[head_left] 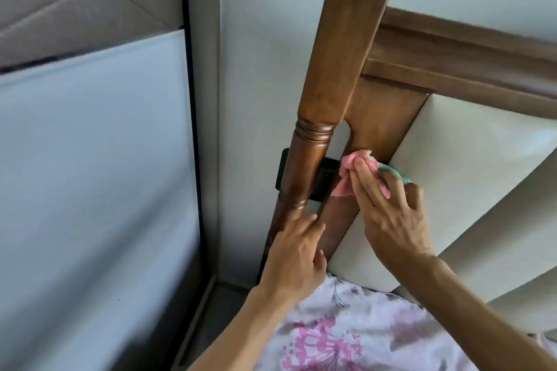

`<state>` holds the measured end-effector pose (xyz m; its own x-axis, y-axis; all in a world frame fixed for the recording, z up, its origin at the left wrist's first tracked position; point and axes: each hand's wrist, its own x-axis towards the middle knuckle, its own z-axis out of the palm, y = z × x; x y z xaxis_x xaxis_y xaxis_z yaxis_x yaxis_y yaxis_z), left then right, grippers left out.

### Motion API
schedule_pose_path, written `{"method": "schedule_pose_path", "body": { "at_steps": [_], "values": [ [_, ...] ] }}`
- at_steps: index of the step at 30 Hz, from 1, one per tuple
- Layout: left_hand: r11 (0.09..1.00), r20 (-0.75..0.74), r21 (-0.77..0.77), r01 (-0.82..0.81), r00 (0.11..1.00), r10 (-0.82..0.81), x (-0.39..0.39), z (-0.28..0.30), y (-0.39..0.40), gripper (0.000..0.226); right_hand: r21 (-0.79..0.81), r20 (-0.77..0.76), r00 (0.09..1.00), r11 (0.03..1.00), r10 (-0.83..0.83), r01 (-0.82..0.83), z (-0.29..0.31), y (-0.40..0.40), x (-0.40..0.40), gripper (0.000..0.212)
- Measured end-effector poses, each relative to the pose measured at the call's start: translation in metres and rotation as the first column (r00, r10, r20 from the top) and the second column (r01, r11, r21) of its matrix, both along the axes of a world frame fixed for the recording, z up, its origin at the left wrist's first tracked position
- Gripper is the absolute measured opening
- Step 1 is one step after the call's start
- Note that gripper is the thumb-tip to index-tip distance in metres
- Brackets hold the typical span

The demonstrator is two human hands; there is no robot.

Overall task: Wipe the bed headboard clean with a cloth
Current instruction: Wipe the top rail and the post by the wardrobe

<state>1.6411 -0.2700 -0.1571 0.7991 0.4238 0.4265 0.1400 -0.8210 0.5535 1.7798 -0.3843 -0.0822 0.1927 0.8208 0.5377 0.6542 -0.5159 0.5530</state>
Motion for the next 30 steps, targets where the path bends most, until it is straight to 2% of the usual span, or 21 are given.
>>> {"method": "schedule_pose_path", "body": {
  "at_steps": [3,5,8,11,14,15,18,20,23,26,28,30],
  "values": [
    [0.978,0.151,-0.204,-0.041,0.986,0.073,0.013,-0.009,-0.018,0.047,-0.075,0.061,0.998,0.997,0.001,0.004,-0.003,0.018,-0.006,0.061],
    [0.942,0.276,-0.333,-0.036,0.952,0.134,0.021,-0.005,-0.025,0.048,-0.126,-0.011,1.000,0.992,-0.011,0.010,-0.015,0.025,-0.014,0.064],
    [0.901,0.457,-0.434,-0.010,0.859,0.230,0.026,0.003,-0.019,0.045,-0.148,-0.111,0.993,0.989,-0.035,0.018,-0.016,0.035,-0.018,0.053],
    [0.846,0.511,-0.530,0.065,0.820,0.257,0.030,0.013,-0.013,0.052,-0.078,-0.206,0.976,0.993,0.066,-0.083,-0.001,0.033,-0.012,0.055],
    [0.813,0.522,-0.505,0.290,0.852,0.021,0.051,0.030,-0.025,0.063,0.030,-0.337,0.915,0.974,0.221,-0.224,0.015,0.016,0.006,0.060],
    [0.824,0.511,-0.479,0.303,0.859,-0.019,0.059,0.035,-0.032,0.066,0.055,-0.347,0.895,0.959,0.279,-0.278,0.020,0.009,0.011,0.060],
    [0.885,0.498,-0.415,0.211,0.867,0.027,0.072,0.037,-0.044,0.067,0.113,-0.267,0.899,0.937,0.349,-0.330,0.018,-0.021,0.014,0.048],
    [0.894,0.511,-0.405,0.194,0.859,0.045,0.073,0.038,-0.045,0.068,0.173,-0.185,0.934,0.946,0.305,-0.274,0.012,-0.035,0.011,0.044],
    [0.836,0.528,-0.484,0.258,0.848,0.044,0.083,0.062,-0.034,0.065,0.238,-0.159,0.976,0.965,0.148,-0.107,0.019,-0.042,0.011,0.052],
    [0.840,0.530,-0.511,0.182,0.836,0.141,0.100,0.085,-0.020,0.054,0.192,-0.161,0.982,0.979,0.100,-0.068,0.025,-0.039,0.009,0.057],
    [0.859,0.567,-0.476,0.186,0.812,0.138,0.103,0.074,-0.016,0.050,0.130,-0.151,0.986,0.990,0.069,-0.050,0.020,-0.040,0.007,0.058],
    [0.842,0.536,-0.504,0.193,0.834,0.130,0.098,0.036,-0.017,0.048,0.098,-0.118,0.993,0.995,0.015,-0.003,0.013,-0.041,0.008,0.062]
  ]
}}
